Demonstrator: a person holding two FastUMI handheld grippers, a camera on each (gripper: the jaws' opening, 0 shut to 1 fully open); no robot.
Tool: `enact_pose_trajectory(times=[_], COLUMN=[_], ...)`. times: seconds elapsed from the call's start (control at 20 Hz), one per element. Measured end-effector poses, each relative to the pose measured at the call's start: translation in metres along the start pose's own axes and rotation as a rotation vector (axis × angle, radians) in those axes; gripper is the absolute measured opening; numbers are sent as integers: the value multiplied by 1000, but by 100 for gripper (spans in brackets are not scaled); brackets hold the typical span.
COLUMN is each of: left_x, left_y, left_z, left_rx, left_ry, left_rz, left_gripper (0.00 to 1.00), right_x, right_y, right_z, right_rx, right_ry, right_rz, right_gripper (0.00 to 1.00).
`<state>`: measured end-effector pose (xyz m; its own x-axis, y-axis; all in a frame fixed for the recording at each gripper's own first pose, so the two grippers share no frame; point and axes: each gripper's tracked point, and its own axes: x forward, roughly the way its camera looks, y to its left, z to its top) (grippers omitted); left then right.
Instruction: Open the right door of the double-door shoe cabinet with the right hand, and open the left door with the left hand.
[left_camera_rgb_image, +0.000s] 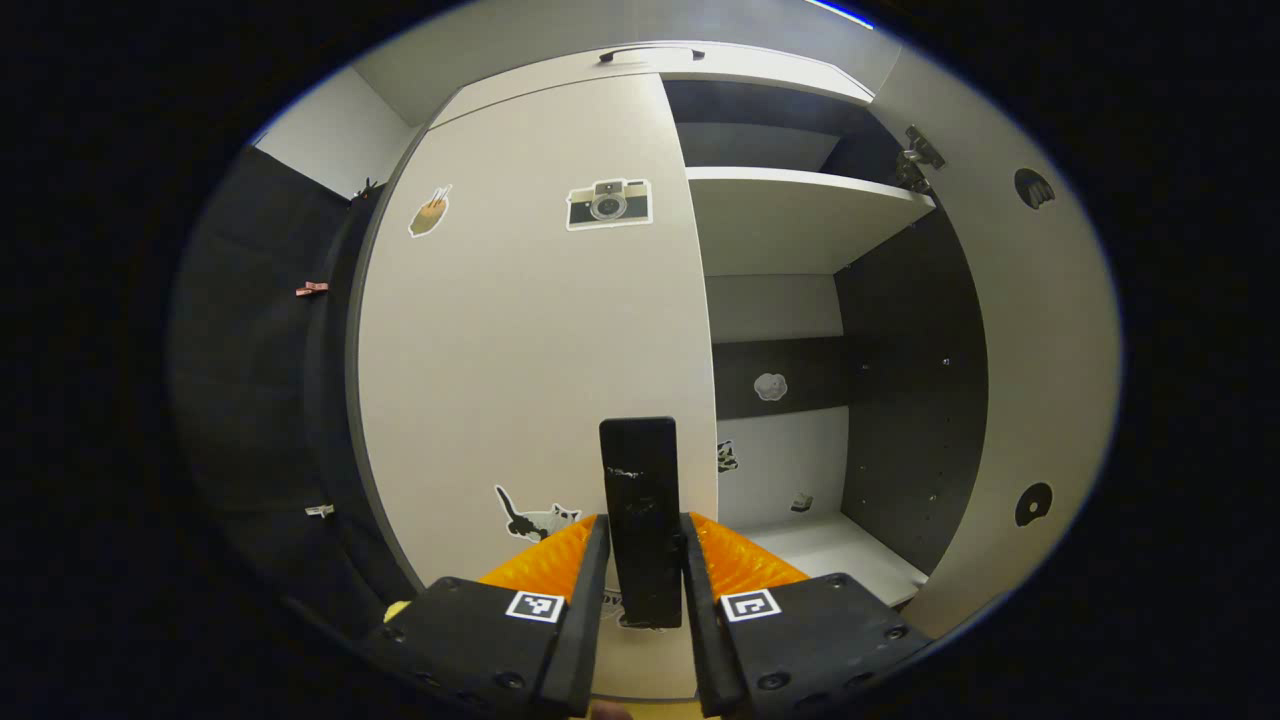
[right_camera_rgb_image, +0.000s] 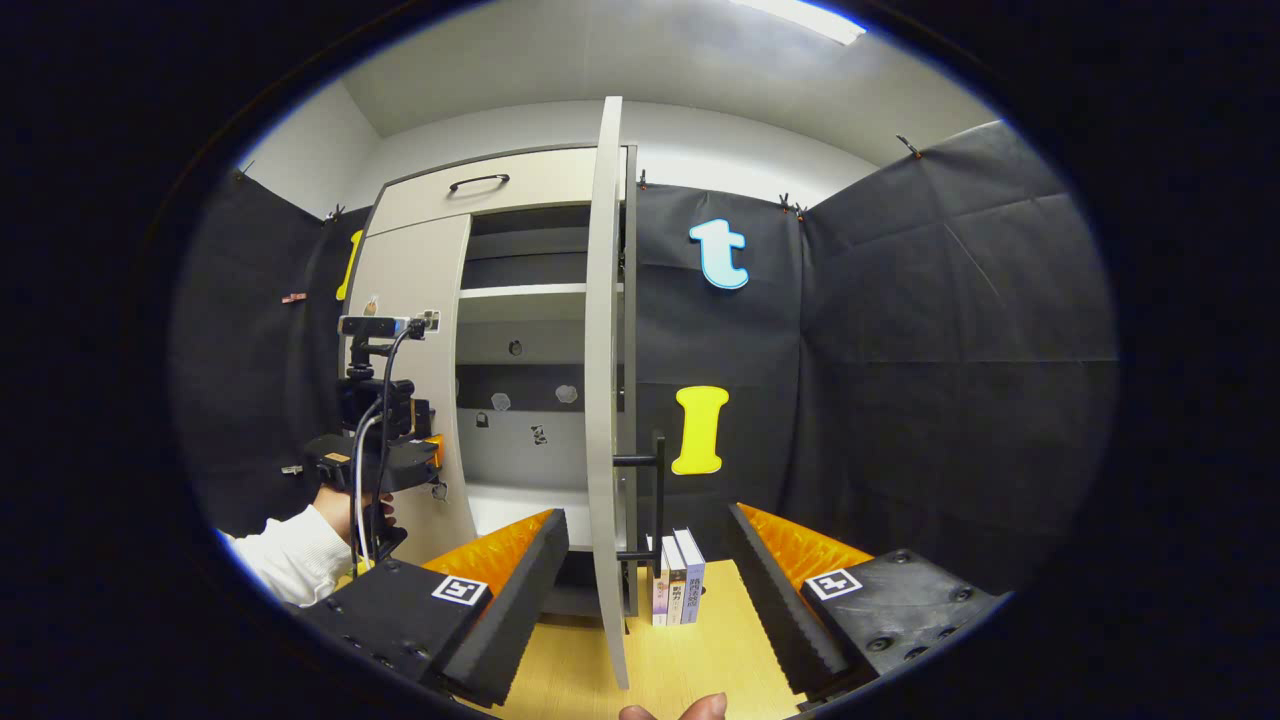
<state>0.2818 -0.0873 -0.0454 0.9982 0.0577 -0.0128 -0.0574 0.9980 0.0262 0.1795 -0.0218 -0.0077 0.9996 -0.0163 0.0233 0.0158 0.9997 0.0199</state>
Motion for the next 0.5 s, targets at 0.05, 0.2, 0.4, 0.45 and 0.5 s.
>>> enact_pose_trajectory(times=[0.05, 0.2, 0.4, 0.45, 0.5], left_x=[1, 5, 6, 6, 6], left_y=[1, 1, 0, 0, 0], left_z=[1, -2, -10, -8, -10], left_rx=[0, -16, -28, -24, -40], left_ry=[-2, 8, 56, 55, 70], left_rz=[3, 11, 7, -9, -18], left_gripper=[37, 35, 35, 36, 35], right_x=[0, -2, -10, -11, -11], right_y=[-2, -3, -3, -3, -1], right_z=[1, -1, -2, -1, -2], right_rx=[-4, -15, -24, -23, -22], right_ry=[-3, 3, 15, 15, 15], right_rz=[-5, -10, -12, -13, -13], right_gripper=[99, 99, 99, 99, 99])
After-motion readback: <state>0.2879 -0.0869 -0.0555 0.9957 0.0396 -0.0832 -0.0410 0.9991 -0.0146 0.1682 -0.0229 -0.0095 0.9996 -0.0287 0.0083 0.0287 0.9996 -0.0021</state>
